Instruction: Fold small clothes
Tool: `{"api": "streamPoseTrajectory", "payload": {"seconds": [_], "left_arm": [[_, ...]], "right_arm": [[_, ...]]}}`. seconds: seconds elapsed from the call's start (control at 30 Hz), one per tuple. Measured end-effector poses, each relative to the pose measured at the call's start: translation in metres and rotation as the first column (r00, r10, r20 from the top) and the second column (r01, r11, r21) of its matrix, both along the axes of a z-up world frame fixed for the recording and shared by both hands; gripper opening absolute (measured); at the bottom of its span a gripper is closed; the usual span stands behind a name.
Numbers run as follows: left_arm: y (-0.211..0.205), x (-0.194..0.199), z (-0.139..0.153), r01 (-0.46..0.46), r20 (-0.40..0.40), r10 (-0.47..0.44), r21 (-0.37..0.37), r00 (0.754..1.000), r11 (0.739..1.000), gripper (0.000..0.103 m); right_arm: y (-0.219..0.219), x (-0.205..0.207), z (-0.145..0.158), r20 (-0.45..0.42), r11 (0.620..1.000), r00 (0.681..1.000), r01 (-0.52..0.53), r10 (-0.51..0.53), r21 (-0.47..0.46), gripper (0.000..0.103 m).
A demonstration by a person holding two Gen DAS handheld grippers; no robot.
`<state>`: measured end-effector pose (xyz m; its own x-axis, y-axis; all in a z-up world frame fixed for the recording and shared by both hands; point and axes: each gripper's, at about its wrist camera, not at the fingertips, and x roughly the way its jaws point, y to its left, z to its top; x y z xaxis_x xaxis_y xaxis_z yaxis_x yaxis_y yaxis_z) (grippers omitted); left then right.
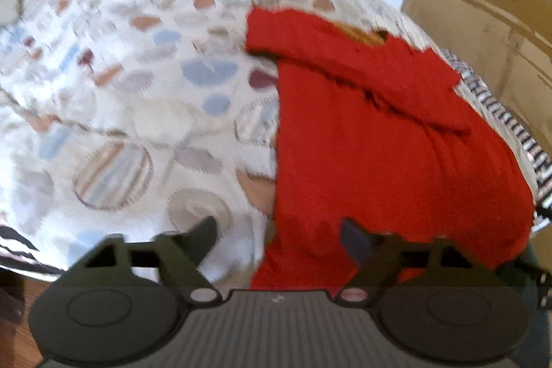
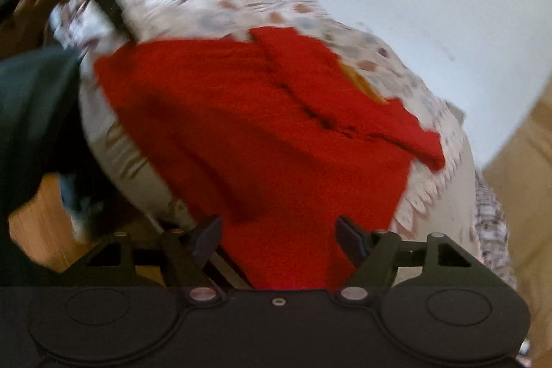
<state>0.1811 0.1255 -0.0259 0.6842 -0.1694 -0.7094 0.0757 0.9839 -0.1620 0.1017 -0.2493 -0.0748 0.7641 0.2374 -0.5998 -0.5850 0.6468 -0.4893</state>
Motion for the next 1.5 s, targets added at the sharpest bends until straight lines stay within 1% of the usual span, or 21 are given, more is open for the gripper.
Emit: {"api": "streamPoseTrajectory", "payload": {"seconds": [0.07, 0.1, 0.13, 0.2, 0.3, 0.33, 0.43, 0.5, 0.6, 0.67, 0.7, 0.8, 0.9, 0.97, 1.03, 1.17, 1.27, 1.37, 1.43, 1.47, 1.5], "left_arm": [[-0.004, -0.002, 0.005, 0.002, 0.032, -0.003, 0.032, 0.999, 0.999, 0.090], [-0.005, -0.002, 0.008, -0.002, 0.047, 0.000, 0.043, 0.999, 0.999, 0.098], [-0.007, -0.004, 0.010, -0.012, 0.067, 0.009, 0.051, 0.998, 0.999, 0.103], [-0.010, -0.006, 0.012, -0.023, 0.104, 0.017, 0.061, 0.994, 0.998, 0.102], [-0.017, -0.006, 0.014, -0.001, 0.116, -0.007, 0.064, 0.993, 0.998, 0.103], [-0.019, -0.006, 0.014, 0.007, 0.120, -0.015, 0.061, 0.993, 0.998, 0.103], [-0.027, -0.008, 0.013, 0.051, 0.134, -0.059, 0.059, 0.989, 0.997, 0.103], [-0.033, -0.009, 0.013, 0.089, 0.156, -0.099, 0.069, 0.983, 0.994, 0.103], [-0.046, -0.014, 0.014, 0.162, 0.195, -0.180, 0.102, 0.964, 0.981, 0.102], [-0.057, -0.019, 0.014, 0.225, 0.218, -0.249, 0.129, 0.944, 0.966, 0.102], [-0.063, -0.022, 0.014, 0.257, 0.226, -0.285, 0.144, 0.932, 0.956, 0.102], [-0.081, -0.030, 0.011, 0.356, 0.242, -0.394, 0.186, 0.887, 0.916, 0.102], [-0.099, -0.041, 0.005, 0.469, 0.229, -0.510, 0.212, 0.829, 0.858, 0.102], [-0.110, -0.047, -0.002, 0.538, 0.207, -0.576, 0.215, 0.791, 0.815, 0.102], [-0.122, -0.050, -0.010, 0.566, 0.188, -0.607, 0.229, 0.773, 0.792, 0.102], [-0.148, -0.042, -0.029, 0.553, 0.138, -0.603, 0.278, 0.786, 0.785, 0.102], [-0.161, -0.027, -0.040, 0.523, 0.096, -0.566, 0.282, 0.818, 0.804, 0.102], [-0.166, -0.017, -0.048, 0.477, 0.057, -0.522, 0.329, 0.851, 0.815, 0.088], [-0.161, -0.016, -0.050, 0.476, 0.052, -0.525, 0.353, 0.849, 0.805, 0.077], [-0.157, -0.017, -0.049, 0.475, 0.066, -0.527, 0.349, 0.847, 0.807, 0.073], [-0.151, -0.018, -0.049, 0.469, 0.077, -0.523, 0.349, 0.849, 0.811, 0.064]], "right_arm": [[0.011, 0.001, -0.011, 0.005, 0.997, 1.000, -0.024, 0.024, -0.077, 0.075], [0.017, 0.000, -0.015, 0.004, 0.993, 0.999, -0.041, 0.042, -0.108, 0.075], [0.022, -0.001, -0.021, 0.005, 0.988, 0.998, -0.062, 0.063, -0.139, 0.075], [0.032, -0.004, -0.032, 0.019, 0.972, 0.995, -0.091, 0.097, -0.215, 0.078], [0.042, -0.008, -0.052, 0.054, 0.933, 0.989, -0.111, 0.137, -0.342, 0.077], [0.044, -0.008, -0.056, 0.059, 0.925, 0.988, -0.115, 0.145, -0.361, 0.075], [0.044, -0.004, -0.058, 0.099, 0.926, 0.986, -0.091, 0.136, -0.366, 0.053], [0.039, 0.001, -0.051, 0.078, 0.940, 0.989, -0.092, 0.124, -0.329, 0.048], [0.036, 0.002, -0.041, 0.047, 0.944, 0.990, -0.112, 0.132, -0.309, 0.033], [0.032, 0.004, -0.029, 0.016, 0.956, 0.992, -0.119, 0.128, -0.267, 0.018], [0.031, 0.002, -0.023, 0.002, 0.961, 0.992, -0.121, 0.125, -0.247, 0.016], [0.025, 0.009, -0.002, -0.061, 0.983, 0.993, -0.111, 0.103, -0.147, 0.013], [0.017, 0.025, 0.024, -0.150, 0.998, 0.987, -0.064, 0.064, 0.009, 0.012], [0.008, 0.039, 0.041, -0.214, 0.991, 0.976, -0.002, 0.030, 0.133, 0.012], [0.000, 0.054, 0.055, -0.267, 0.970, 0.964, 0.057, 0.009, 0.237, 0.011], [-0.011, 0.078, 0.075, -0.343, 0.917, 0.939, 0.139, -0.002, 0.375, 0.011], [-0.018, 0.091, 0.082, -0.397, 0.877, 0.918, 0.191, -0.001, 0.440, 0.011], [-0.020, 0.097, 0.082, -0.414, 0.863, 0.910, 0.211, -0.003, 0.460, 0.011], [-0.022, 0.101, 0.080, -0.415, 0.863, 0.910, 0.213, -0.005, 0.457, 0.011], [-0.021, 0.100, 0.079, -0.404, 0.871, 0.915, 0.205, -0.008, 0.446, 0.011], [-0.020, 0.098, 0.078, -0.398, 0.876, 0.917, 0.200, -0.010, 0.439, 0.011]]}}
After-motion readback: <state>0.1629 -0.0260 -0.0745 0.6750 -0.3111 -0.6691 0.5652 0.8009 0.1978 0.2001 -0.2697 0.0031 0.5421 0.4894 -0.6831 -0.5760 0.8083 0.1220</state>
